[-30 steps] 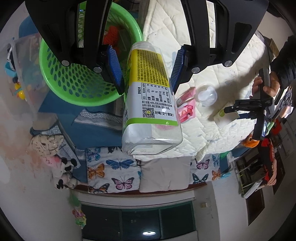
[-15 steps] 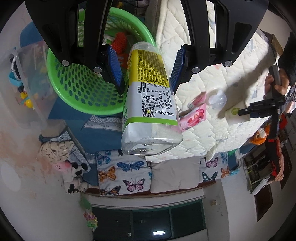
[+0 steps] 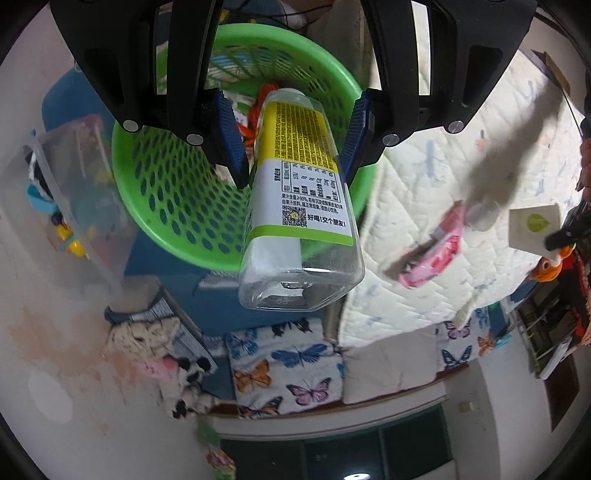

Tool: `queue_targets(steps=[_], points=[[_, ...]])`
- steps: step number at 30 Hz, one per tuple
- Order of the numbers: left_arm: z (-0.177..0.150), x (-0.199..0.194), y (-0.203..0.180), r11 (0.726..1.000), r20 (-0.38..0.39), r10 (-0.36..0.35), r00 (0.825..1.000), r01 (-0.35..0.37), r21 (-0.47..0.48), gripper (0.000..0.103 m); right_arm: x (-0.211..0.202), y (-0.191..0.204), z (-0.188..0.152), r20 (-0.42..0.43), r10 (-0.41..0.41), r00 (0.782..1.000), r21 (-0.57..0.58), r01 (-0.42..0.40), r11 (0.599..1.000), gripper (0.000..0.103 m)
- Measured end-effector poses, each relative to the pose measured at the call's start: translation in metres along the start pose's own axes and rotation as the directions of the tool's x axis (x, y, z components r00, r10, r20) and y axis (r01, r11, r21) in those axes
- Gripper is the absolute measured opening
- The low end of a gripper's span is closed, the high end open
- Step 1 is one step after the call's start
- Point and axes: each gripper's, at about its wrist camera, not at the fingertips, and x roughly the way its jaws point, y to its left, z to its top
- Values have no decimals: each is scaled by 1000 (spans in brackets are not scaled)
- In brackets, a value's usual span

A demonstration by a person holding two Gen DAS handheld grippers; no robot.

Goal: Collect trash

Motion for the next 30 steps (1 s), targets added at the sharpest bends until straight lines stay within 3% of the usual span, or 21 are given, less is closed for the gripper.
queue_targets(steps=[7,17,30], points=[[12,14,-49,996,-11,-71,997,72,52,62,0,-21,-8,-6,-21,1000,42,21,999,55],[17,57,-134,973,-82,-172,982,182,139,62,-35,-39,-25,54,-42,998,42,39,998,65],[6,111,-207,953,-176,-210,962,242,183,66,-60,-69,-47,82,-56,995,92,48,995,70]])
